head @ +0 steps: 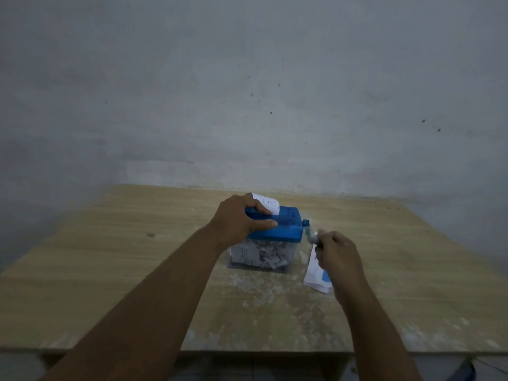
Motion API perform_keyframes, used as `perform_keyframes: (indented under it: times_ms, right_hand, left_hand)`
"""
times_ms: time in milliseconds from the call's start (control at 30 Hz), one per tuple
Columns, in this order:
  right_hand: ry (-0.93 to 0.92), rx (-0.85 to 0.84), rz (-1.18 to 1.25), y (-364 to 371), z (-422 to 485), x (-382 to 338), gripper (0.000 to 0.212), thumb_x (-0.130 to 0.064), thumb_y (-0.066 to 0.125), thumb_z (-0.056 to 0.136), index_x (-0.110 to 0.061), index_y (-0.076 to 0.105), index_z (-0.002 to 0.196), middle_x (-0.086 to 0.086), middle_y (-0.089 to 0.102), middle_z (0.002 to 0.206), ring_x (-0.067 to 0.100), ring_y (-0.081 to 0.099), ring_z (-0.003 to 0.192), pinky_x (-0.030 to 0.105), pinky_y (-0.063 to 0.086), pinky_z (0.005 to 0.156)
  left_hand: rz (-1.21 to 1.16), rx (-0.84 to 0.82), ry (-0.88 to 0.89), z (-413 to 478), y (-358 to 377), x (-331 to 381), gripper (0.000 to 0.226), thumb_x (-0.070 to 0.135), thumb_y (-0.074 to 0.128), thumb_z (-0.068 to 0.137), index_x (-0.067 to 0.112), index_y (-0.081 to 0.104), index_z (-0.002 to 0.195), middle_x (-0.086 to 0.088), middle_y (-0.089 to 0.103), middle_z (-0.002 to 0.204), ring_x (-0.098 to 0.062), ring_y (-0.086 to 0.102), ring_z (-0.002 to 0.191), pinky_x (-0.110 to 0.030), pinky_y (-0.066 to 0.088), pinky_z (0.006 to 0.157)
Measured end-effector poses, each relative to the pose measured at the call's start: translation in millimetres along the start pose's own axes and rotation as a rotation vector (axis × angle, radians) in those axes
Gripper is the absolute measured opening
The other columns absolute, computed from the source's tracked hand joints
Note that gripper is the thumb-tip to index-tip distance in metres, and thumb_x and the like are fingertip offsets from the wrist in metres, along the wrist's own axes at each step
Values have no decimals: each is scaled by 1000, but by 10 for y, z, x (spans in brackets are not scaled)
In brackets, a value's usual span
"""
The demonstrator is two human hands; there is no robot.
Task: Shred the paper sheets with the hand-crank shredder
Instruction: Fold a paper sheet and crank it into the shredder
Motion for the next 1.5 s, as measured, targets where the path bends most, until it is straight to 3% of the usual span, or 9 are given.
perform_keyframes:
  times_ms: [200, 533, 633, 800, 867, 967, 1100, 1300, 1500]
  right_hand:
    - [-61, -55, -17, -102, 160, -558, 23, -22, 58, 106, -15, 75, 92, 7, 69, 79, 18, 55, 68, 35, 46, 66]
    - [-129, -100, -31, 83, 795, -675, 39, -41, 60, 105, -6, 69, 92, 7, 66, 72, 21, 54, 65, 37, 50, 66]
    - [-85, -133, -1, 135, 924, -626, 38, -39, 62, 105, -5, 67, 88, 10, 63, 73, 22, 51, 67, 35, 49, 64]
    - [-39, -168, -306, 256, 1016, -290, 36, -36, 57, 107, -8, 66, 87, 16, 71, 86, 22, 60, 70, 46, 58, 82]
    - [39, -218, -394, 312, 987, 7, 28, -21, 54, 107, -9, 63, 83, 14, 66, 81, 23, 56, 67, 47, 56, 77]
    - [112, -160, -219, 325, 764, 278, 26, -12, 48, 105, -5, 62, 85, 16, 61, 76, 24, 52, 63, 41, 45, 64]
    - [60, -50, -211, 236, 350, 311, 34, -24, 49, 107, -9, 58, 77, 12, 61, 74, 22, 50, 64, 32, 37, 59]
    - [-67, 2, 3, -77, 18, -151, 31, -35, 55, 106, -11, 70, 93, 9, 67, 78, 18, 55, 66, 37, 44, 66]
    - [-167, -69, -39, -185, 191, -628, 36, -40, 54, 107, -14, 74, 92, 4, 68, 74, 16, 54, 64, 36, 46, 66]
  left_hand:
    - [-17, -25, -14, 4, -56, 50, 21, 39, 95, 74, 33, 86, 92, 3, 76, 115, -15, 68, 108, -32, 60, 88]
    - [39, -38, 33, 7, -44, 38, 23, 38, 93, 77, 34, 85, 99, 3, 73, 120, -11, 64, 113, -21, 56, 90]
    - [46, -39, 10, 12, -39, 27, 25, 40, 94, 76, 36, 86, 99, 1, 73, 128, -14, 66, 117, -38, 59, 100]
    - [38, -31, 28, -8, -22, 49, 36, 59, 89, 66, 37, 85, 95, 2, 73, 110, -8, 66, 96, -22, 55, 75]
    - [24, -15, 29, -25, -8, 52, 40, 63, 87, 64, 37, 85, 94, 3, 73, 110, -4, 66, 93, -12, 50, 68]
    - [64, -9, 41, -24, 6, 20, 38, 67, 87, 68, 45, 84, 98, 9, 70, 124, -5, 64, 103, -7, 49, 72]
    - [79, -2, 65, -25, 25, 31, 38, 64, 87, 71, 40, 84, 100, 13, 71, 113, -1, 64, 101, -7, 51, 71]
    - [37, -8, 48, -13, 33, 29, 38, 61, 89, 67, 38, 85, 98, 16, 74, 114, -6, 67, 105, -13, 54, 76]
    - [54, -56, 58, 1, -4, 76, 31, 55, 89, 70, 41, 85, 97, 10, 76, 118, -7, 68, 106, -30, 60, 90]
Point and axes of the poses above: each hand's wrist, its own z-axis towards the middle knuckle, its own y-axis out of the palm, x = y × z, the point moved 3 cm from there along z, towards the middle knuckle
